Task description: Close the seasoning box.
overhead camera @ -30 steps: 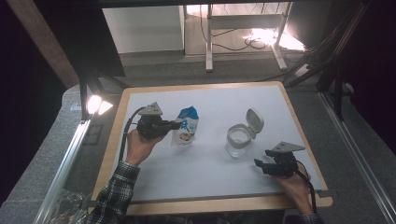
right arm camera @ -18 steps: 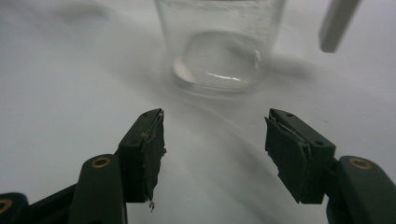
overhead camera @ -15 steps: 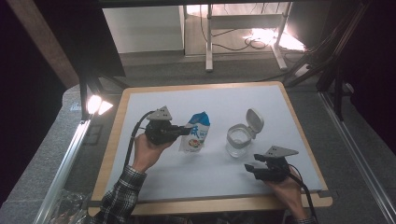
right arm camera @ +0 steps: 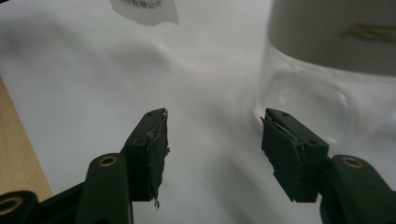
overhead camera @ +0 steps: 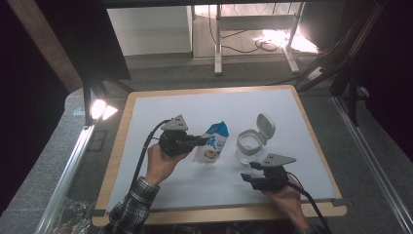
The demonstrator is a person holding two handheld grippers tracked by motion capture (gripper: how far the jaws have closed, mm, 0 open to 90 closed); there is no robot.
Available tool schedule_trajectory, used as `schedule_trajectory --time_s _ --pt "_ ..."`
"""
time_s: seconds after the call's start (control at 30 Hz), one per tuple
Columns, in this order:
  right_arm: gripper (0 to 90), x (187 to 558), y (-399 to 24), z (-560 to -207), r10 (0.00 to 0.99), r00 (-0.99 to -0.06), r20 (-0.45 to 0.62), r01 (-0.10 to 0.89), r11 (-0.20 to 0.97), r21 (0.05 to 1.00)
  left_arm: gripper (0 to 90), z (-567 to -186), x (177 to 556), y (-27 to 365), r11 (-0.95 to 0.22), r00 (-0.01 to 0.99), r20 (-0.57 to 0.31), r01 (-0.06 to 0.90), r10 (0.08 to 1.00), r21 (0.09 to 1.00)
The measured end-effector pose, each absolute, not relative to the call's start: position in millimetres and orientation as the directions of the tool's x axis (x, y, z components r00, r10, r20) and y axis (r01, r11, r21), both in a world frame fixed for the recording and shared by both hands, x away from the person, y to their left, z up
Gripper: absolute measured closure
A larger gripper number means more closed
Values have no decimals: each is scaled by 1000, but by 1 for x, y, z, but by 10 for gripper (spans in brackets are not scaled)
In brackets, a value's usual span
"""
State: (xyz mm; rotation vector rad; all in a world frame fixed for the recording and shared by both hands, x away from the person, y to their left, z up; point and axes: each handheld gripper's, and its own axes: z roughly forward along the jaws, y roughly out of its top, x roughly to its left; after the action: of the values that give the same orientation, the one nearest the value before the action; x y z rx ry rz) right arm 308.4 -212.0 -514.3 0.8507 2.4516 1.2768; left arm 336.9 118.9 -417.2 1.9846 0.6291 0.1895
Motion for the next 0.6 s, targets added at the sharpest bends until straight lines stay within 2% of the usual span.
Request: schedule_trajectory --time_s 0.6 --pt "413 314 -164 -519 547 -835 50 360 477 802 891 -407 328 102 -347 866 -170 359 470 867"
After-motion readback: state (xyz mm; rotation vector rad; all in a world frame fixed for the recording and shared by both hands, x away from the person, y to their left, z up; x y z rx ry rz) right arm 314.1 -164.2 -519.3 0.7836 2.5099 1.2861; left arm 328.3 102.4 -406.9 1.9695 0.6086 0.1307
